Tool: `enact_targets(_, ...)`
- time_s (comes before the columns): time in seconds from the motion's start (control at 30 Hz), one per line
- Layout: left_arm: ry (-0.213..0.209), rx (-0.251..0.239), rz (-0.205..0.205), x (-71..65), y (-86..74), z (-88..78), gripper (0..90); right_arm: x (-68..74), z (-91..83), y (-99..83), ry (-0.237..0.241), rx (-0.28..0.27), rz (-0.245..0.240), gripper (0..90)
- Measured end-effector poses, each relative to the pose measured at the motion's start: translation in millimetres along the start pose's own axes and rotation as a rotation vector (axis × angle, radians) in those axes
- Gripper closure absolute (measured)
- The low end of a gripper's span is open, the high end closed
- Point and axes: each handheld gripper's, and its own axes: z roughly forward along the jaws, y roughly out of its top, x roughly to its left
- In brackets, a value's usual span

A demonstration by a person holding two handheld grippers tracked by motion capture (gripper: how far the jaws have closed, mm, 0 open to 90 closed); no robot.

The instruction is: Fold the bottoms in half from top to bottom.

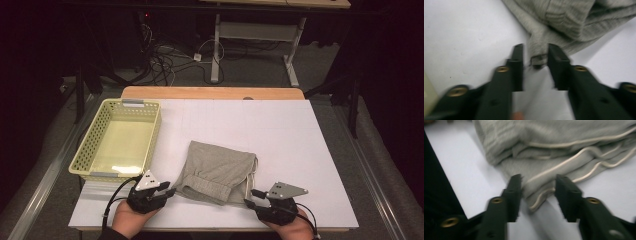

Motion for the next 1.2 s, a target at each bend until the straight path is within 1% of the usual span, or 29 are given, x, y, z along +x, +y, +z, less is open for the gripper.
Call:
enact_targets(0.03, 0.004, -0.025, 0.009, -1.6, 0.2, -1.2, 49.8, -2.1, -3.7, 0.0, -0.004, -0.023, 0.009, 49.4)
enact_targets(0.07, 0.006, -0.034, 0.011, -2.4, 1.6, -1.2, 46.4, -4.6, -7.1, -0.5, -0.009, -0.045, 0.015, 47.2)
enact_targets(0.1, -0.001, -0.045, 0.005, -2.9, 3.3, -0.7, 41.9, -7.6, -9.7, -1.4, -0.013, -0.067, 0.023, 44.6)
enact_targets(0.13, -0.001, -0.045, 0.005, -2.9, 3.3, -0.7, 38.0, -7.6, -9.7, -1.4, -0.013, -0.067, 0.023, 44.6)
enact_targets(0.17, -0.013, -0.059, 0.0, -4.6, 5.1, 0.1, 38.0, -11.1, -11.3, -2.5, -0.018, -0.08, 0.035, 42.7)
enact_targets(0.2, -0.02, -0.073, 0.016, -8.7, 7.5, 1.5, 33.9, -18.7, -12.3, -5.7, -0.036, -0.096, 0.056, 37.8)
enact_targets(0.27, -0.029, -0.084, 0.043, -14.5, 9.3, 4.4, 33.4, -23.3, -12.2, -8.0, -0.053, -0.098, 0.059, 34.4)
enact_targets(0.3, -0.029, -0.084, 0.043, -14.5, 9.3, 4.4, 33.5, -25.6, -12.3, -9.2, -0.053, -0.103, 0.061, 32.2)
enact_targets(0.33, -0.028, -0.086, 0.055, -17.9, 10.5, 6.7, 33.5, -25.6, -12.3, -9.2, -0.053, -0.103, 0.061, 32.2)
enact_targets(0.37, -0.028, -0.087, 0.059, -20.2, 11.6, 8.7, 33.5, -30.3, -12.8, -10.7, -0.044, -0.118, 0.062, 26.4)
enact_targets(0.4, -0.027, -0.087, 0.062, -21.6, 12.5, 10.3, 33.5, -30.3, -12.8, -10.7, -0.044, -0.118, 0.062, 26.4)
enact_targets(0.43, -0.025, -0.086, 0.066, -23.2, 13.7, 12.1, 35.4, -31.9, -13.2, -10.9, -0.041, -0.132, 0.064, 22.3)
enact_targets(0.47, -0.027, -0.09, 0.074, -25.2, 15.4, 14.8, 37.5, -31.9, -13.6, -10.8, -0.049, -0.137, 0.061, 20.5)
enact_targets(0.5, -0.023, -0.092, 0.082, -25.8, 15.8, 16.0, 40.2, -31.7, -13.7, -10.5, -0.057, -0.139, 0.056, 19.4)
enact_targets(0.53, -0.023, -0.092, 0.082, -25.8, 15.8, 16.0, 43.6, -31.7, -13.7, -10.5, -0.057, -0.139, 0.056, 19.4)
enact_targets(0.57, -0.015, -0.088, 0.086, -25.9, 15.8, 17.5, 43.6, -31.8, -14.1, -10.4, -0.062, -0.141, 0.05, 18.8)
enact_targets(0.6, -0.013, -0.083, 0.088, -25.6, 15.7, 18.1, 47.8, -31.9, -14.8, -10.3, -0.066, -0.144, 0.048, 18.5)
enact_targets(0.63, 0.004, -0.067, 0.094, -25.1, 15.4, 19.5, 53.3, -32.0, -15.9, -10.2, -0.068, -0.151, 0.049, 18.5)
enact_targets(0.7, 0.018, -0.062, 0.094, -24.5, 15.1, 19.5, 59.2, -32.7, -16.9, -10.3, -0.075, -0.152, 0.046, 18.2)
enact_targets(0.73, 0.026, -0.062, 0.092, -24.2, 15.2, 19.3, 60.4, -32.8, -17.1, -10.4, -0.077, -0.153, 0.047, 17.5)
enact_targets(0.87, 0.033, -0.069, 0.087, -23.6, 15.6, 17.5, 72.8, -32.5, -15.9, -9.0, -0.086, -0.152, 0.043, 15.3)
enact_targets(0.93, 0.042, -0.069, 0.084, -23.8, 16.0, 15.9, 77.5, -31.5, -15.0, -7.7, -0.086, -0.156, 0.041, 14.5)
enact_targets(1.1, 0.042, -0.074, 0.084, -26.6, 17.2, 9.7, 80.1, -30.6, -13.1, -5.4, -0.083, -0.158, 0.033, 14.3)
enact_targets(1.2, 0.057, -0.054, 0.087, -27.1, 15.0, 9.9, 80.1, -30.2, -12.0, -3.6, -0.081, -0.162, 0.031, 14.3)
